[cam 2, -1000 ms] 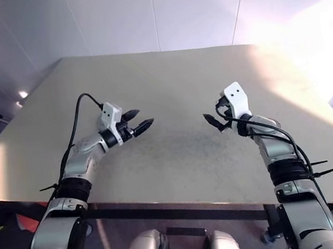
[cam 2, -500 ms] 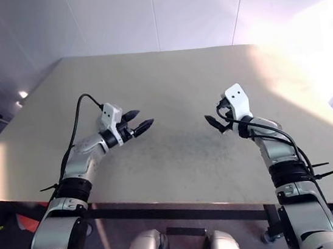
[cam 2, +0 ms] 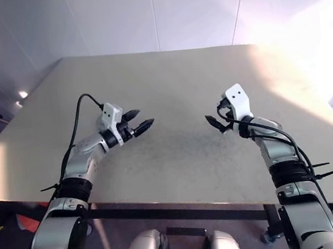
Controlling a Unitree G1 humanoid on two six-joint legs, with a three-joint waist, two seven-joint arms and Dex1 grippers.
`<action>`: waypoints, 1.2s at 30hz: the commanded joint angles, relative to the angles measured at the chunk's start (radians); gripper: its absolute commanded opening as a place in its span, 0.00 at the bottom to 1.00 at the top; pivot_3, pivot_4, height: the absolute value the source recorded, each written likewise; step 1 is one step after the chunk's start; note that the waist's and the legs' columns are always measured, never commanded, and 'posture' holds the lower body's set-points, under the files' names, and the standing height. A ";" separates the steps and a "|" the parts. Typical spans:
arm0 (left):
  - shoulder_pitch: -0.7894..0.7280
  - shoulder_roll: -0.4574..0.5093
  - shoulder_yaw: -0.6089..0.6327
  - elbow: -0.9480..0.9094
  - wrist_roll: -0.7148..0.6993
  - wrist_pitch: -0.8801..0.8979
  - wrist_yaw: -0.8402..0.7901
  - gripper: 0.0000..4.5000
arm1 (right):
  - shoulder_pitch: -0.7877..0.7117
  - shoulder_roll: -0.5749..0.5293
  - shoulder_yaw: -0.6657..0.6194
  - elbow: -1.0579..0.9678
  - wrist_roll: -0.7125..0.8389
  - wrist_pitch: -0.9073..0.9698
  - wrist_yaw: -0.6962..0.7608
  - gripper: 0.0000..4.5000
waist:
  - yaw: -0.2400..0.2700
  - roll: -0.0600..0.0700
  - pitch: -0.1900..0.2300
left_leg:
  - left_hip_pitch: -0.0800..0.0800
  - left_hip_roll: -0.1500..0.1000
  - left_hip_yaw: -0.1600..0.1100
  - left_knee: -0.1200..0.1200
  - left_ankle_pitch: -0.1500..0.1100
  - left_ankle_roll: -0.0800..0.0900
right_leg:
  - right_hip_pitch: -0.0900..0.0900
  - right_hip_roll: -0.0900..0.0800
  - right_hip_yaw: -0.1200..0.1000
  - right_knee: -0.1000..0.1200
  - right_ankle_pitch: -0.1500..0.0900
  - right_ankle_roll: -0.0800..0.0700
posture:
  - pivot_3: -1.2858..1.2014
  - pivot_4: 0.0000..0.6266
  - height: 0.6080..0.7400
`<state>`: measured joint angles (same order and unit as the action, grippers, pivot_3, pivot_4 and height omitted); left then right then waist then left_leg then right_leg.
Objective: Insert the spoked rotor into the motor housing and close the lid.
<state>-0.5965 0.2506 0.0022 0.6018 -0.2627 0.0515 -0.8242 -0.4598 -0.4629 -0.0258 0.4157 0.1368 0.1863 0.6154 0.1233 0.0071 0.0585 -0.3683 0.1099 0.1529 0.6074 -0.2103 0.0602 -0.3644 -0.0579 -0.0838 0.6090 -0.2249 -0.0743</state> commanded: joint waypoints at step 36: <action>-0.029 0.006 0.018 -0.025 -0.003 -0.018 0.000 0.92 | -0.040 -0.008 -0.012 -0.017 -0.003 -0.017 0.008 1.00 | 0.000 0.000 0.000 | 0.000 0.000 0.000 0.000 0.000 0.000 | 0.000 0.000 0.000 0.000 0.000 0.000 | 0.52 0.00 1.00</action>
<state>-0.5965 0.2510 0.0030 0.6018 -0.2627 0.0510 -0.8241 -0.4737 -0.4628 -0.0257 0.4164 0.1366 0.1857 0.6251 0.1234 0.0071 0.0585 -0.3684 0.1099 0.1529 0.6074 -0.2103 0.0603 -0.3644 -0.0579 -0.0839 0.6089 -0.2249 -0.0743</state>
